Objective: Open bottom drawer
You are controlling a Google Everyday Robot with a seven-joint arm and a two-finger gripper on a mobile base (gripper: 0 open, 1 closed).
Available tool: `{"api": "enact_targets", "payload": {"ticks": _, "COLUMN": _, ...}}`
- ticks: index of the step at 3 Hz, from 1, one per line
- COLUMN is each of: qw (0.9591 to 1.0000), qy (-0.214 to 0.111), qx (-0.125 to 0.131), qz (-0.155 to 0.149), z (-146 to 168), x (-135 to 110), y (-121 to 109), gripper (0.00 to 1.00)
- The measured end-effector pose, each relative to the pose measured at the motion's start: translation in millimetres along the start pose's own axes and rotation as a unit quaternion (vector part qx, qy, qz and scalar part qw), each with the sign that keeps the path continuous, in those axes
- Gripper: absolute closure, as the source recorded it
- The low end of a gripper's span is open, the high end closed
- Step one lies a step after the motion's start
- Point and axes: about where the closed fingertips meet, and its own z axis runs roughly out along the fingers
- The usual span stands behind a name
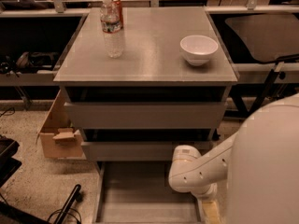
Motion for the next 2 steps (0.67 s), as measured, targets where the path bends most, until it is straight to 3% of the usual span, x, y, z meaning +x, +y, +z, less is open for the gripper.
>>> {"api": "enact_targets", "payload": {"ticks": 1, "qw": 0.9987, "qy": 0.028, "qx": 0.031, "qz": 0.029, "z": -67, "x": 35, "y": -16, "gripper": 0.00}}
{"api": "enact_targets", "payload": {"ticks": 2, "qw": 0.9959, "qy": 0.003, "qx": 0.044, "qz": 0.079, "z": -123, "x": 72, "y": -33, "gripper": 0.00}}
